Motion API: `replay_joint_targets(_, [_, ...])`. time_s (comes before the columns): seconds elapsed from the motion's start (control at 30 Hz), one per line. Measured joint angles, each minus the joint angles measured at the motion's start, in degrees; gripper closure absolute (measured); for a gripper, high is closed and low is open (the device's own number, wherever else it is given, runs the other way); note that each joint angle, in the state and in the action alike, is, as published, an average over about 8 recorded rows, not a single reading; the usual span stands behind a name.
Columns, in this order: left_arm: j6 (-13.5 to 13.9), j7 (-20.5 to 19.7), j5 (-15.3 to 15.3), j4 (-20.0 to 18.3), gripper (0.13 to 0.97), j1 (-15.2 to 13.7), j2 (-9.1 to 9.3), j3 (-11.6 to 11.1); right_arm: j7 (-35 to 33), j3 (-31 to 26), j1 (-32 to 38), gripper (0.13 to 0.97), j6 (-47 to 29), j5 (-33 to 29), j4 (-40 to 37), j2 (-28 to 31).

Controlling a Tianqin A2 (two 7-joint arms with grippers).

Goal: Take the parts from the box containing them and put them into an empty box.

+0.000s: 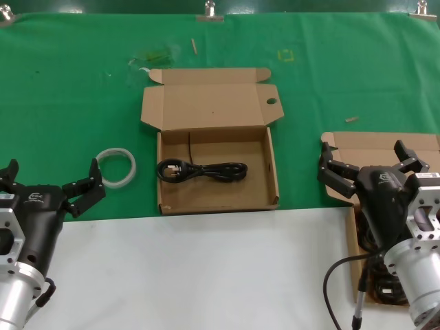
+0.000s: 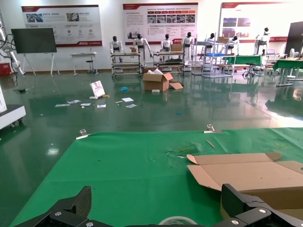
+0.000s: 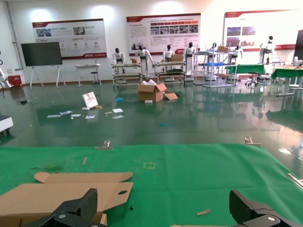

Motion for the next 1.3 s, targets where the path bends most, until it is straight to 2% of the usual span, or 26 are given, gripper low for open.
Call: replay_joint_targets(1.3, [0.00,0.00,0.00,0.00,0.132,0.00,0.00,0.00,0.00,0.00,0.00,0.129,0.00,0.00,0.00,0.00])
